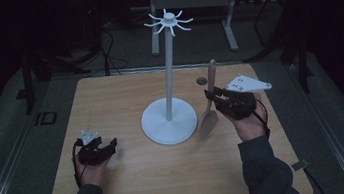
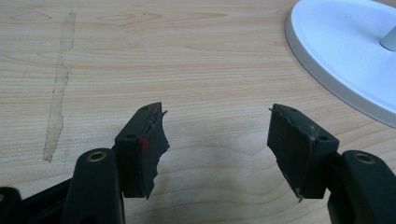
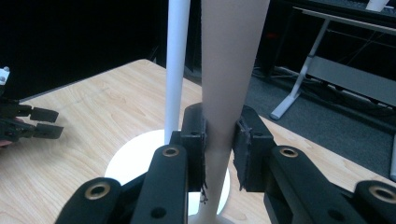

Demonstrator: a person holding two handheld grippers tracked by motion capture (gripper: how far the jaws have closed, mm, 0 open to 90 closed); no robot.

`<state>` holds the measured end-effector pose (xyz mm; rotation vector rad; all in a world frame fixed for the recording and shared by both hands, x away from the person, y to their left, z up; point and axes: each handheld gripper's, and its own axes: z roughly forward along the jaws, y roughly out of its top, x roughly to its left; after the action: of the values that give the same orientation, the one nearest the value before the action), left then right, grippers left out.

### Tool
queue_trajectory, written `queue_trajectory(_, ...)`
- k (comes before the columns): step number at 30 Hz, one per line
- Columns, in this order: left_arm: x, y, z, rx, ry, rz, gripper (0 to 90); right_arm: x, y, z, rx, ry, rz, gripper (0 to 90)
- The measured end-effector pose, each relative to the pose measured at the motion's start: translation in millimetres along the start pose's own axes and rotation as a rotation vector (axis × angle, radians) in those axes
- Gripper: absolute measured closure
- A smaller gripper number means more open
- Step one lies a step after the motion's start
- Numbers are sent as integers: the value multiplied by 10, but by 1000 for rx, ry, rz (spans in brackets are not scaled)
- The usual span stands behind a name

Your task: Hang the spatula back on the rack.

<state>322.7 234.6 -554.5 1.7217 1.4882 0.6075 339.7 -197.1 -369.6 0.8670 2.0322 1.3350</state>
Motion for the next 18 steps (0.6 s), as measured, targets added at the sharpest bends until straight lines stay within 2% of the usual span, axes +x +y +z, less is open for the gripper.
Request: queue_trajectory(18,1,1,4,1,2,0,367,9,122,38,-11,8,-14,756)
